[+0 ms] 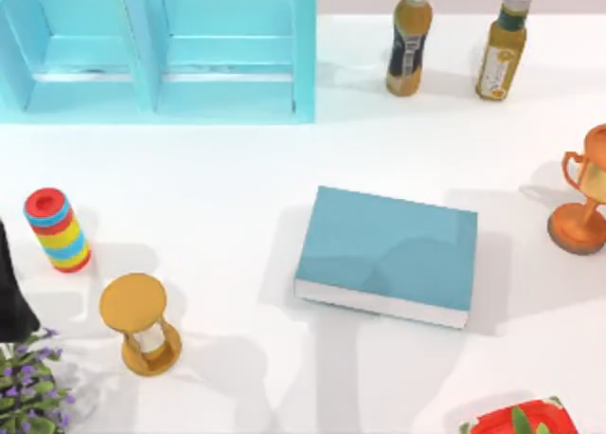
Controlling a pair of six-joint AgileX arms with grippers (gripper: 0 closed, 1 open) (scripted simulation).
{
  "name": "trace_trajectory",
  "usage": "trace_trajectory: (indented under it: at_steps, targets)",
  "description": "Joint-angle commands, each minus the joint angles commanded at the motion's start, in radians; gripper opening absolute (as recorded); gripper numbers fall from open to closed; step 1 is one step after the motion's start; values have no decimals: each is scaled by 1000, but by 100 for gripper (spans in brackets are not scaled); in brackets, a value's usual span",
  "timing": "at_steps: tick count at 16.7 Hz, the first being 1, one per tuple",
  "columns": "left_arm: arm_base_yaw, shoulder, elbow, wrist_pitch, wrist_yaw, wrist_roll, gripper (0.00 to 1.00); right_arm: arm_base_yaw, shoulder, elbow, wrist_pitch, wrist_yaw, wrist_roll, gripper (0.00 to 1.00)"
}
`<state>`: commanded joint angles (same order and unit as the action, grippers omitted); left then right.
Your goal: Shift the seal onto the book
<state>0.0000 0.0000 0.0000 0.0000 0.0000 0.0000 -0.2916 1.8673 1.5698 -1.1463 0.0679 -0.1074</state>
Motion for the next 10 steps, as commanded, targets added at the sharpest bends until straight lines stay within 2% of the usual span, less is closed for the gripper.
trace_trajectory:
  at_steps: [5,10]
  targets:
    - [0,0,0,0,0,0,100,237,-49,116,-261,-44,103,0]
    - [0,0,0,0,0,0,100,290,-65,131,-314,-63,119,0]
